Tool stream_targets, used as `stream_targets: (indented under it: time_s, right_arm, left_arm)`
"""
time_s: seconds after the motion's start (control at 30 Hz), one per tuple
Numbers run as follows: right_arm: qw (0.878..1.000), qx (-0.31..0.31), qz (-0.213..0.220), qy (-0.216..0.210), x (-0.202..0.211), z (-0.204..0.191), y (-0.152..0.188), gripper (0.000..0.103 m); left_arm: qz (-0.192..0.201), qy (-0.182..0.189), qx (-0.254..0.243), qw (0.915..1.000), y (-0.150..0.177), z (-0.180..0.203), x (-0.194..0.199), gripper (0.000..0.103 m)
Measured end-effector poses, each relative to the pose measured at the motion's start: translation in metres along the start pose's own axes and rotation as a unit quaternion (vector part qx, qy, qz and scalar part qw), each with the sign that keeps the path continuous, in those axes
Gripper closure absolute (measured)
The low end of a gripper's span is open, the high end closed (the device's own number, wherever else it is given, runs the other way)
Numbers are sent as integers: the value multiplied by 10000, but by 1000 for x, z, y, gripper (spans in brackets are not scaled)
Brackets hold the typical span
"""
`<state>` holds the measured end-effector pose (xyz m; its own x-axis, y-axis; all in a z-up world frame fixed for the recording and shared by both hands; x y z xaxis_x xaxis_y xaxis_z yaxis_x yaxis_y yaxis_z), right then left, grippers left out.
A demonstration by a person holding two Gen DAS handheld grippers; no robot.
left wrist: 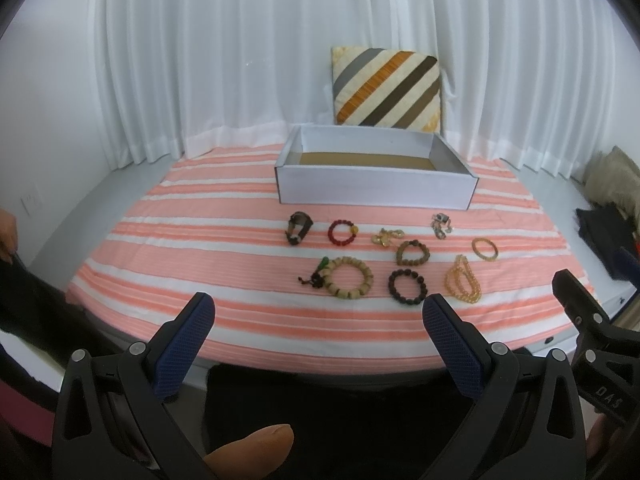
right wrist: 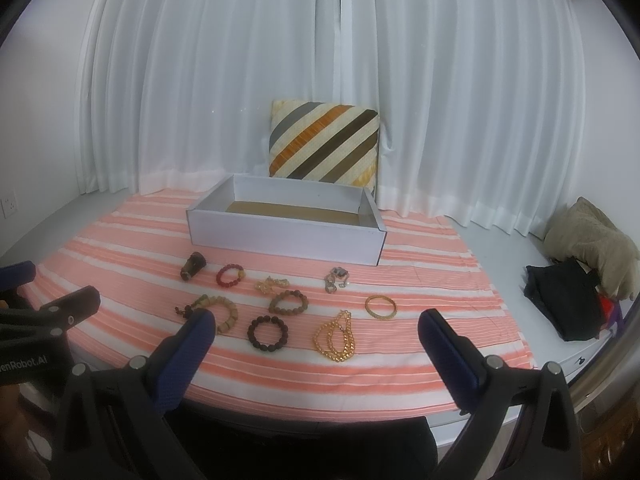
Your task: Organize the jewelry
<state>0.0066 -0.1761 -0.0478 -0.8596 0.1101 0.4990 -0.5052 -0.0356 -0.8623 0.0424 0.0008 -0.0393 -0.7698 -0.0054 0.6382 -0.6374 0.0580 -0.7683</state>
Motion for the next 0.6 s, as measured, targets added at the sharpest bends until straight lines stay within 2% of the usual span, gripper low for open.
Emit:
stream_targets:
  time_s: [0.6]
  right_arm:
    - [10000, -37, 25, 6, -1, 3, 1, 0]
  left_arm:
    - [30, -26, -63, 10000, -2, -1, -1, 0]
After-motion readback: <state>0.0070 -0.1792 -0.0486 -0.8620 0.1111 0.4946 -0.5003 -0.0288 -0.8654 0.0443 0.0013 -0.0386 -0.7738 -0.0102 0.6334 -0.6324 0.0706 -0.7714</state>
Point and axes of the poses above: each gripper's, at about its wrist camera, not at the fingertips, and x roughly against the way its jaws point, z to its right, y to its underside, the point moved 5 cm from there along -x, roughly the way its jaws point, and after that the axes turned 3 degrees about -x, right-handed, at the moved point
